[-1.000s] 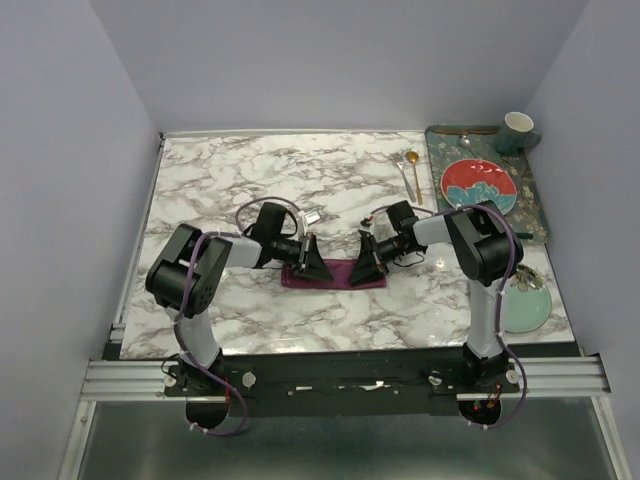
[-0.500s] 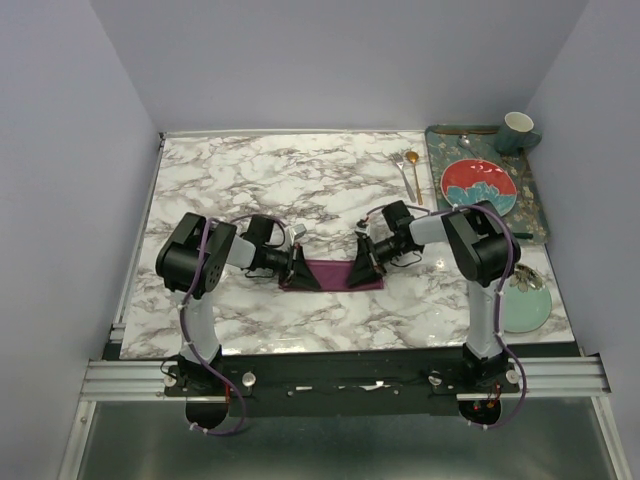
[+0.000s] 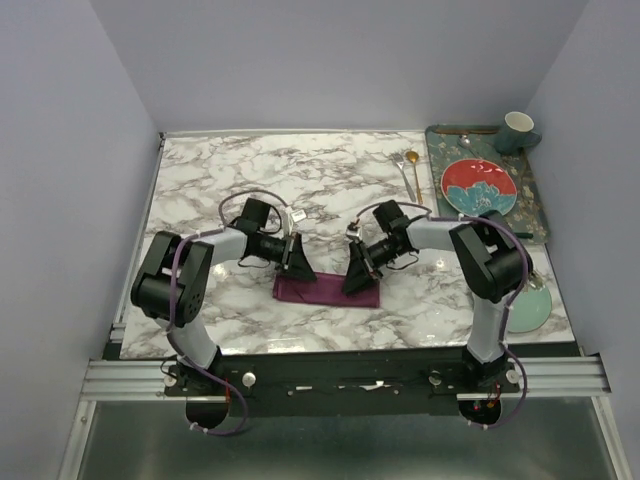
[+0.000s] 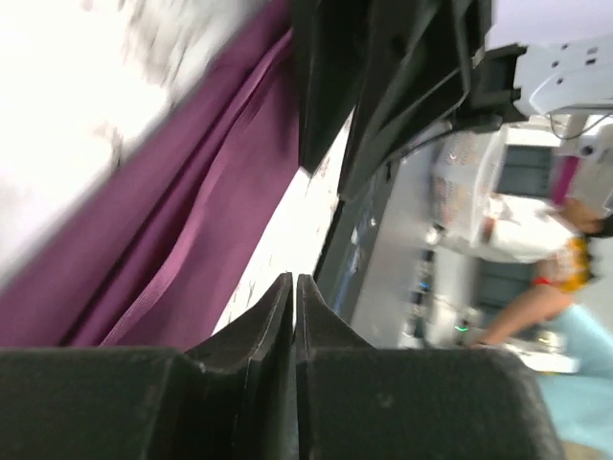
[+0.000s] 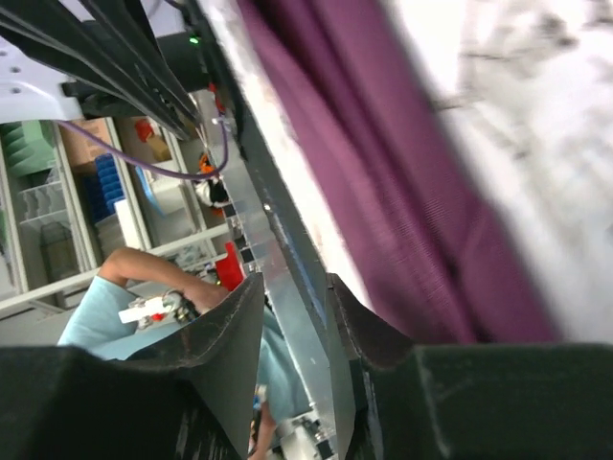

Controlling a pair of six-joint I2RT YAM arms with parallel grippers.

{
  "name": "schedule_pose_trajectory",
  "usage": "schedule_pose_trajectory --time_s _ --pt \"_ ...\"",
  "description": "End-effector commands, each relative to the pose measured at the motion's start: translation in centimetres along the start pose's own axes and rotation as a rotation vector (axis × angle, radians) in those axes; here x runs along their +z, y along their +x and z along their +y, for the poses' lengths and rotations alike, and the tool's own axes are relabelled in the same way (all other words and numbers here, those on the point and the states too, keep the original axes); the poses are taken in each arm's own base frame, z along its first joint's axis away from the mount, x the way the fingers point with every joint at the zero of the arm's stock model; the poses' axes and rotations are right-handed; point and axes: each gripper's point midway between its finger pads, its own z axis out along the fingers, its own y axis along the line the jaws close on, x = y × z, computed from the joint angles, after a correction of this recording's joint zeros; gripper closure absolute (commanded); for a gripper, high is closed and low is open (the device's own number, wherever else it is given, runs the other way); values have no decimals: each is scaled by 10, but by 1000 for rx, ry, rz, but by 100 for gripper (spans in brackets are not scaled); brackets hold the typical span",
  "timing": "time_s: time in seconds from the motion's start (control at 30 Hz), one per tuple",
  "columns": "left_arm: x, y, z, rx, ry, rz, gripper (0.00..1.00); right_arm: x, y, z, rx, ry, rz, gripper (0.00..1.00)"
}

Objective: Fold the napkin into a case and place the utensils inside
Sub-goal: Smooth out the smaller rectangle-folded napkin at the center of the board, then pick up the top corner of the smaller rectangle folded napkin from the center of the board.

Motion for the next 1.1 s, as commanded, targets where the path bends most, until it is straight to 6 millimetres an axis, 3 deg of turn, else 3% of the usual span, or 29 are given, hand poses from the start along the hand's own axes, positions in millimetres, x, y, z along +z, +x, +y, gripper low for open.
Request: schedule_pose_trajectory --time_s 0.0,0.07,0.17,0.3,0.63,0.87,1.07 --pt "-12 -31 -30 372 -50 -12 79 -28 -9 36 -81 -2 -72 59" --pt "-8 -40 -37 520 -73 -1 71 -44 -16 35 -88 19 -125 59" --pt "1 -52 -33 700 -160 28 68 -66 -22 15 -46 93 -189 59" --pt "26 -53 -32 869 -208 103 64 -82 -16 -18 -28 228 -196 59" --pt "71 -43 -8 1109 -299 321 56 -78 -7 -49 23 305 -146 48" --pt "85 -29 -2 1165 -291 392 53 -74 -7 -46 36 267 -132 47" --pt "92 -32 -1 1183 -278 383 54 -73 -7 -41 38 229 -129 55"
